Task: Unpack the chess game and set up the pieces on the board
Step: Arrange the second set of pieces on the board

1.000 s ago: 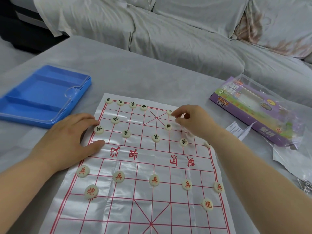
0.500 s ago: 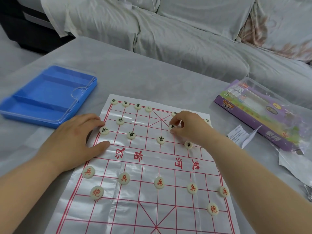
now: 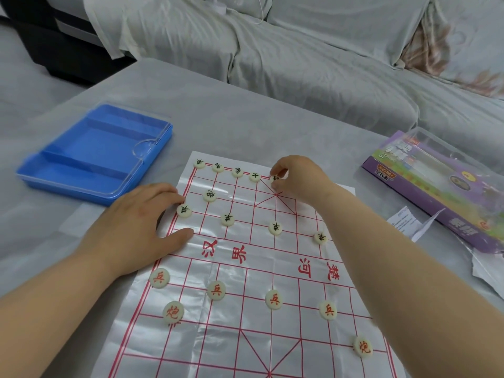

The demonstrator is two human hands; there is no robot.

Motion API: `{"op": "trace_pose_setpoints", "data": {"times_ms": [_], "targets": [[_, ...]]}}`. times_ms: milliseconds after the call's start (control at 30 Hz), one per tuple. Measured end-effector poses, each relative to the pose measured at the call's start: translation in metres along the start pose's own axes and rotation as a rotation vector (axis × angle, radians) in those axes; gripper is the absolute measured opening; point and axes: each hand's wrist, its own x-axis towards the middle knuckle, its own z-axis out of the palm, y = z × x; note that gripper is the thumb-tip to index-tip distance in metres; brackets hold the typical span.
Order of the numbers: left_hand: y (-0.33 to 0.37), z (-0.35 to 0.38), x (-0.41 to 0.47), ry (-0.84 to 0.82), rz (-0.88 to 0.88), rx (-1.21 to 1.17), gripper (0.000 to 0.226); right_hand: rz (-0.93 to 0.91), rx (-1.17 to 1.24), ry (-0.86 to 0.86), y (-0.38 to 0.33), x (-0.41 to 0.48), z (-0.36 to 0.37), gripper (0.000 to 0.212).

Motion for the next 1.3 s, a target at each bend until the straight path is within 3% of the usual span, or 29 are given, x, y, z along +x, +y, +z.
{"op": "trace_pose_setpoints", "data": {"times_ms": [233, 400, 500, 833, 967, 1067, 1300], "targets": [[-0.001, -0.001, 0.0, -0.001, 0.008, -0.004, 0.065, -0.045, 0.075, 0.026, -0.002, -0.001, -0.002, 0.034], [-0.001, 0.0, 0.0, 0.0, 0.008, -0.005, 0.068, -0.142, -0.1, 0.038, -0.019, 0.003, 0.007, 0.035], [-0.002, 0.0, 0.0, 0.013, 0.021, -0.009, 0.079, -0.12, -0.087, 0.029, -0.02, 0.007, 0.01, 0.03], [-0.001, -0.001, 0.0, 0.006, 0.019, -0.011, 0.07, -0.088, 0.044, 0.054, -0.013, 0.003, 0.005, 0.038], [-0.001, -0.001, 0.0, 0.005, 0.019, -0.011, 0.068, -0.007, 0.13, 0.093, 0.007, -0.002, -0.006, 0.032], [-0.001, -0.002, 0.0, 0.001, 0.02, -0.01, 0.081, 0.039, 0.118, 0.055, 0.017, -0.006, -0.006, 0.029], [0.001, -0.002, 0.0, 0.004, 0.016, -0.016, 0.064, 0.012, 0.012, 0.034, 0.008, -0.002, 0.001, 0.028]]}}
